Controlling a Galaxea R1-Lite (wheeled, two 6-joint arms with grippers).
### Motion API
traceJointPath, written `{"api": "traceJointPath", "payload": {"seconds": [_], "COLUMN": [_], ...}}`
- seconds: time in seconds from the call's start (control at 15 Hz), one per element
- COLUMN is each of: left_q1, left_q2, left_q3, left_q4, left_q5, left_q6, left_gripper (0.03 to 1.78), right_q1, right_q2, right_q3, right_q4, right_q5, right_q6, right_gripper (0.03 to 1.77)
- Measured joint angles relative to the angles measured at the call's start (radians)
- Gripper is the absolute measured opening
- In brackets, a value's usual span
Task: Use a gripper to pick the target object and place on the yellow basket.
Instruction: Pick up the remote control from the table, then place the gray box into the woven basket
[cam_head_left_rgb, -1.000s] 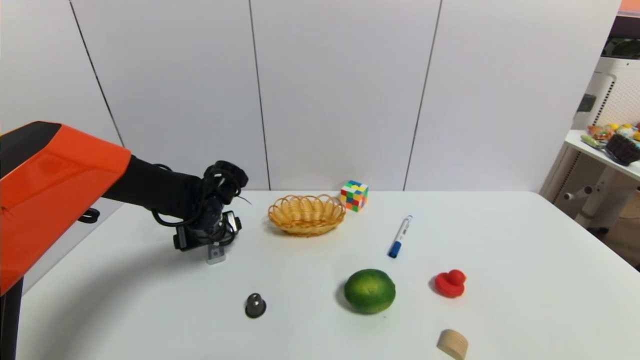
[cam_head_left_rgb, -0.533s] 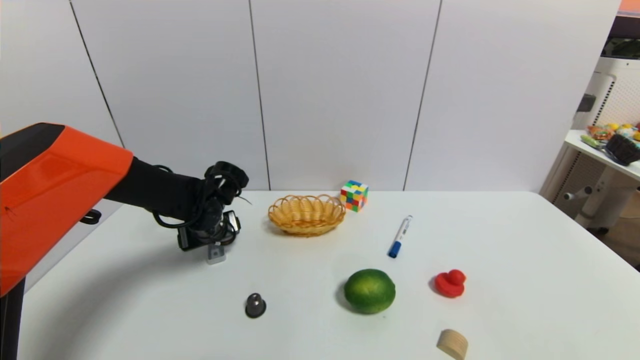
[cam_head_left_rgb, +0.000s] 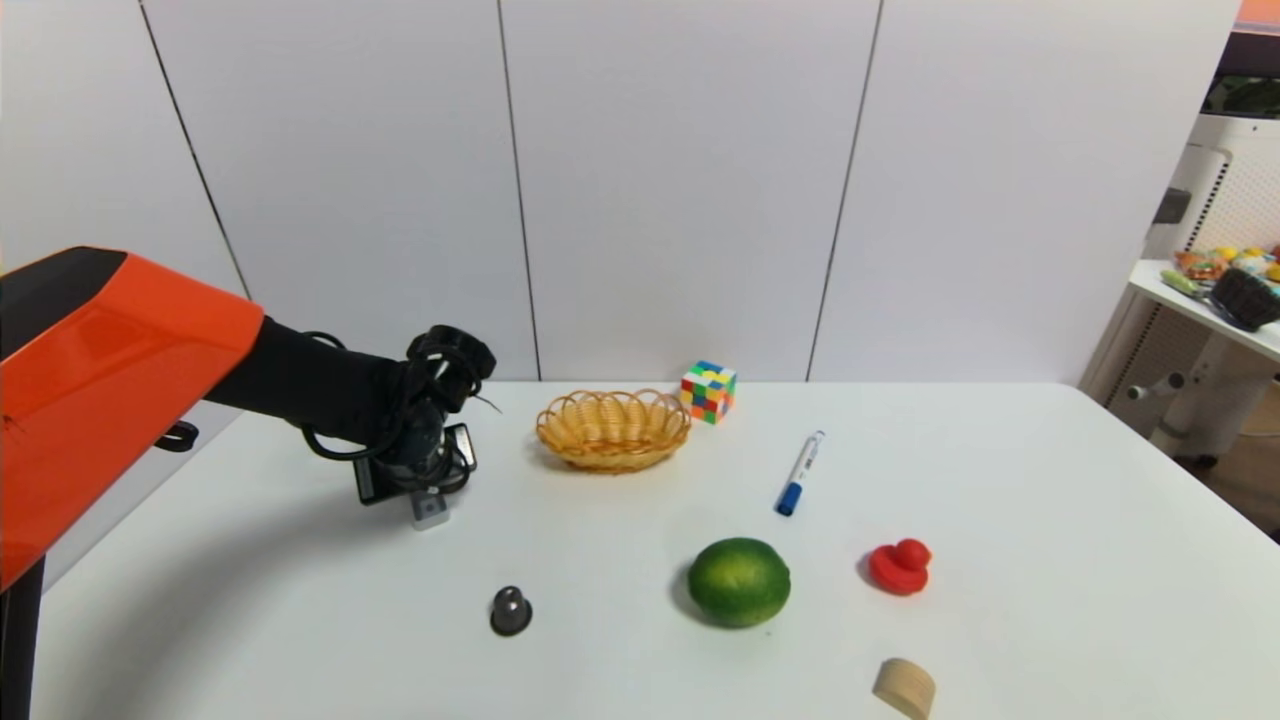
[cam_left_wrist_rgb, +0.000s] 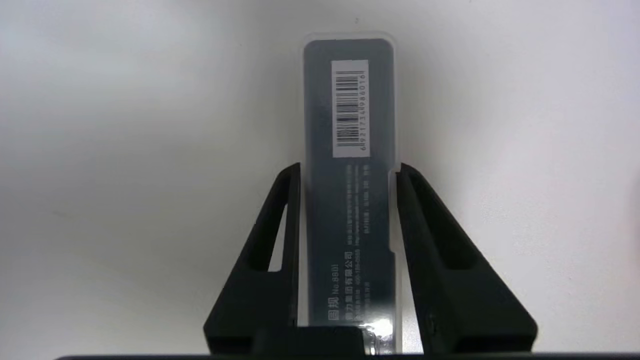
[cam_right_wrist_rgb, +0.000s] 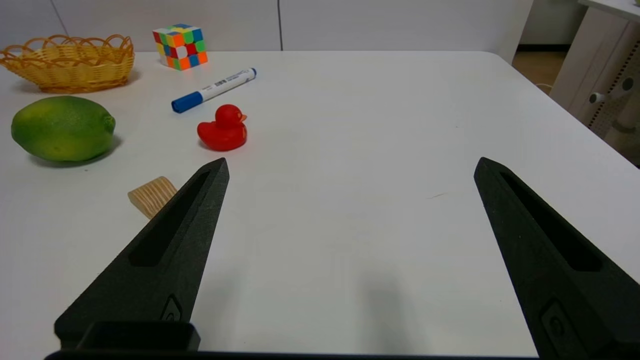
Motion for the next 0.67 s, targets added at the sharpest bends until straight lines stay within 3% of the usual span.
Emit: {"api": "traceJointPath", "payload": {"seconds": [0.4,0.67], "left_q1": [-0.006,-0.006], "left_q2": [-0.051,-0.154], "left_q3": [0.001,-0.084], "left_q4": [0.013,0.008], "left_q5": [-0.039,-0.064], "left_q6": [0.061,0.366], "left_gripper": [0.63,0.63], "right_q1": [0.0,0.0], "right_q2": [0.0,0.0], "right_q3": [0.0,0.0], "right_q4": [0.0,0.0], "right_q5": [0.0,0.0], "right_q6": [0.0,0.0], "right_gripper": [1.69,1.69]}}
